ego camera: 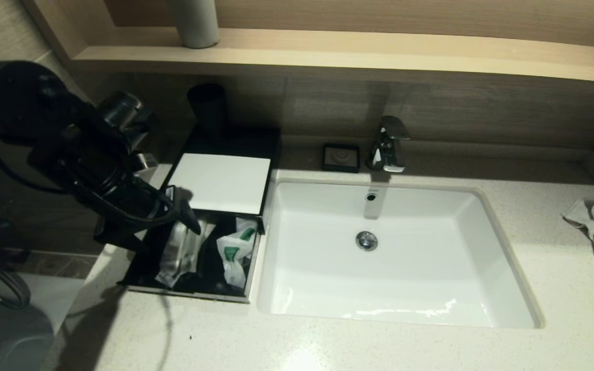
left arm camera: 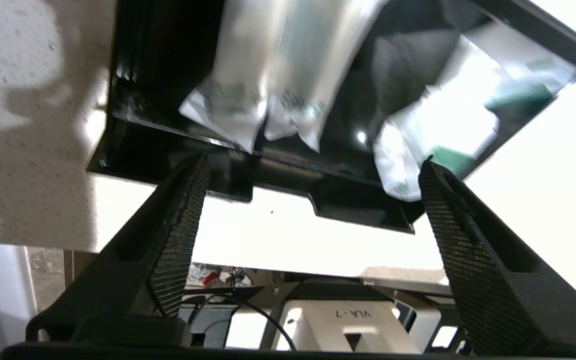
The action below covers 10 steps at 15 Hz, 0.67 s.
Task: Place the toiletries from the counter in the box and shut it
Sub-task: Place the bathroom toiletry into the drawer, then close the drawer
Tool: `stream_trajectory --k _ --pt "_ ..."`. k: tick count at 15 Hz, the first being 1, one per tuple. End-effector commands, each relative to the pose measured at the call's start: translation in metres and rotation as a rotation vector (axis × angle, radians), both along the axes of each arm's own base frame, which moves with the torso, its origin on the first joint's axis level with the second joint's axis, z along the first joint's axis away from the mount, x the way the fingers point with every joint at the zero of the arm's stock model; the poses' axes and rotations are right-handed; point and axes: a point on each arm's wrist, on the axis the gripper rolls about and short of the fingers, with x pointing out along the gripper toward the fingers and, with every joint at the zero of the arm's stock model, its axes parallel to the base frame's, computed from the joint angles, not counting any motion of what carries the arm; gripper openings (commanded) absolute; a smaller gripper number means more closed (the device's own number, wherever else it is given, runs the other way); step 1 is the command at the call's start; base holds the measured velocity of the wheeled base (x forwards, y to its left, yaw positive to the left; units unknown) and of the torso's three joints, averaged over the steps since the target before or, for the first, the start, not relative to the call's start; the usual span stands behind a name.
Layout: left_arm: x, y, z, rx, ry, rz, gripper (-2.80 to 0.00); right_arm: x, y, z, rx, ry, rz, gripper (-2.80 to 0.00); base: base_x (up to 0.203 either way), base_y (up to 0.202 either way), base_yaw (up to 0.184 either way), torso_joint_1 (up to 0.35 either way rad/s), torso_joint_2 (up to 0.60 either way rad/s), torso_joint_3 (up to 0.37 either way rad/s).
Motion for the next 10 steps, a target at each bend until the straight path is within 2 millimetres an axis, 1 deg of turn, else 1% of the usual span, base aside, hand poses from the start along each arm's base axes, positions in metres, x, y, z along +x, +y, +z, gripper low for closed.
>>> stream_trajectory --k 1,3,4,10 --pt "-0.020 0.001 0.013 -0.009 -0.032 -0.011 0.00 0.000 0.000 0.000 0.000 0.000 0.000 -2.80 0.000 0.000 0.000 0.000 0.00 0.000" --pt "-0.031 0.003 0.015 -0.008 -0.033 -0.015 0.00 0.000 0.000 0.000 0.000 0.001 0.000 -2.80 0.000 0.000 0.000 0.000 0.00 0.000" --pt "-0.037 0.004 0.014 -0.005 -0.026 -0.020 -2.80 0.000 0.000 0.000 0.000 0.000 0.000 -2.80 0.000 0.000 0.000 0.000 0.00 0.000" --pt "-0.060 0.010 -0.007 0.034 0.049 -0.028 -2.80 0.000 0.000 0.000 0.000 0.000 0.000 -2.80 0.000 0.000 0.000 0.000 0.00 0.000"
